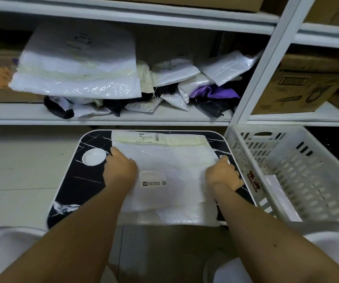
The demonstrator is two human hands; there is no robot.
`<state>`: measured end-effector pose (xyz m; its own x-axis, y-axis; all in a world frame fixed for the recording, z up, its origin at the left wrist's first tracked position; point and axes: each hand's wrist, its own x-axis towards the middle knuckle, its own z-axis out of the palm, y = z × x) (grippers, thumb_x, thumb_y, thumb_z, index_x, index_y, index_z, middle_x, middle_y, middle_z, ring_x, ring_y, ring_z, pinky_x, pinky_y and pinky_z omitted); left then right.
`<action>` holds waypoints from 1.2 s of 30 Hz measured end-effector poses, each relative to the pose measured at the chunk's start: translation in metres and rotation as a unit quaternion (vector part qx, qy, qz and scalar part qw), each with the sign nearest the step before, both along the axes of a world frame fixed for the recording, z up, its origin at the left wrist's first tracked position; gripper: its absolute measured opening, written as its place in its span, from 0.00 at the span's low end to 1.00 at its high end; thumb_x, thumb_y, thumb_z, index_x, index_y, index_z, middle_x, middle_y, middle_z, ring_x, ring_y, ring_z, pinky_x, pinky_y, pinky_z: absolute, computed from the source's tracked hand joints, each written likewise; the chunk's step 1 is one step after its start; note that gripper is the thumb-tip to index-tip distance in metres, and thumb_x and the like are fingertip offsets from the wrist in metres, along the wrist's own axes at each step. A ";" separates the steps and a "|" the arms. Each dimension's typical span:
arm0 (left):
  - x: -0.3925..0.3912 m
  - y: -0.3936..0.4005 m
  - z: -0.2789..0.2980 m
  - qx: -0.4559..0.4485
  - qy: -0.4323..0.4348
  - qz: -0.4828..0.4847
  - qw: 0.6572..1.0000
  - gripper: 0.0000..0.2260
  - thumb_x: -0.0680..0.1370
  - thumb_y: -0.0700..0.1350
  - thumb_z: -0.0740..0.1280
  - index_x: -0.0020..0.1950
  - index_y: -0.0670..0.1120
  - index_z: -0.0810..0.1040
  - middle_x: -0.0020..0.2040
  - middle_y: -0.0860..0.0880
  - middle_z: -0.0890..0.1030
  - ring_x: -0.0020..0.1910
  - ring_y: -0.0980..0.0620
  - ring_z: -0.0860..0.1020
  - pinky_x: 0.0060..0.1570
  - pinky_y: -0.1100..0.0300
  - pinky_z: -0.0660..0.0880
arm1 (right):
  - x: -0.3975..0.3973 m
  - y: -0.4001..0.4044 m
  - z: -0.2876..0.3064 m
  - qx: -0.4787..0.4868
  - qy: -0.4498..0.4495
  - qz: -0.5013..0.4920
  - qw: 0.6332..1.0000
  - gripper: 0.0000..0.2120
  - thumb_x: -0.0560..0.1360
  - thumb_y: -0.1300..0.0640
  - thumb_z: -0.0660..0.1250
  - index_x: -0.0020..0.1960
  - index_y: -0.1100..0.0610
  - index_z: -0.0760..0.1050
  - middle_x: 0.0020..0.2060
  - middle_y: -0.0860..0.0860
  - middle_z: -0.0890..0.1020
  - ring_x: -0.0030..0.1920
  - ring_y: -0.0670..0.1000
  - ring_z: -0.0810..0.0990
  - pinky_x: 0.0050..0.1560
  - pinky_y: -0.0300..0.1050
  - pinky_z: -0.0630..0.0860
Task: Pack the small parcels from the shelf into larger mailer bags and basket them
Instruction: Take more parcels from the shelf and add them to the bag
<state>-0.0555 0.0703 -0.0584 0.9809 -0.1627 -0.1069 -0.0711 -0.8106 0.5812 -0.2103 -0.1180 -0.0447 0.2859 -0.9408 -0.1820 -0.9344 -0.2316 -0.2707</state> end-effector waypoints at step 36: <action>-0.057 -0.012 -0.058 0.259 -0.090 -0.286 0.918 0.40 0.71 0.62 0.19 0.78 0.57 0.50 0.79 0.43 0.51 0.77 0.37 0.49 0.68 0.30 0.48 | 0.022 0.081 -0.067 -0.046 -0.014 0.358 0.932 0.38 0.69 0.35 0.22 0.77 0.37 0.45 0.79 0.48 0.45 0.78 0.56 0.38 0.72 0.66 0.35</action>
<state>-0.1125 0.0580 -0.1162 0.7601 -0.6297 -0.1605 -0.6284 -0.7752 0.0654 -0.1887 -0.0368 -0.1114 0.8504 -0.5177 -0.0934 -0.5239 -0.8169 -0.2412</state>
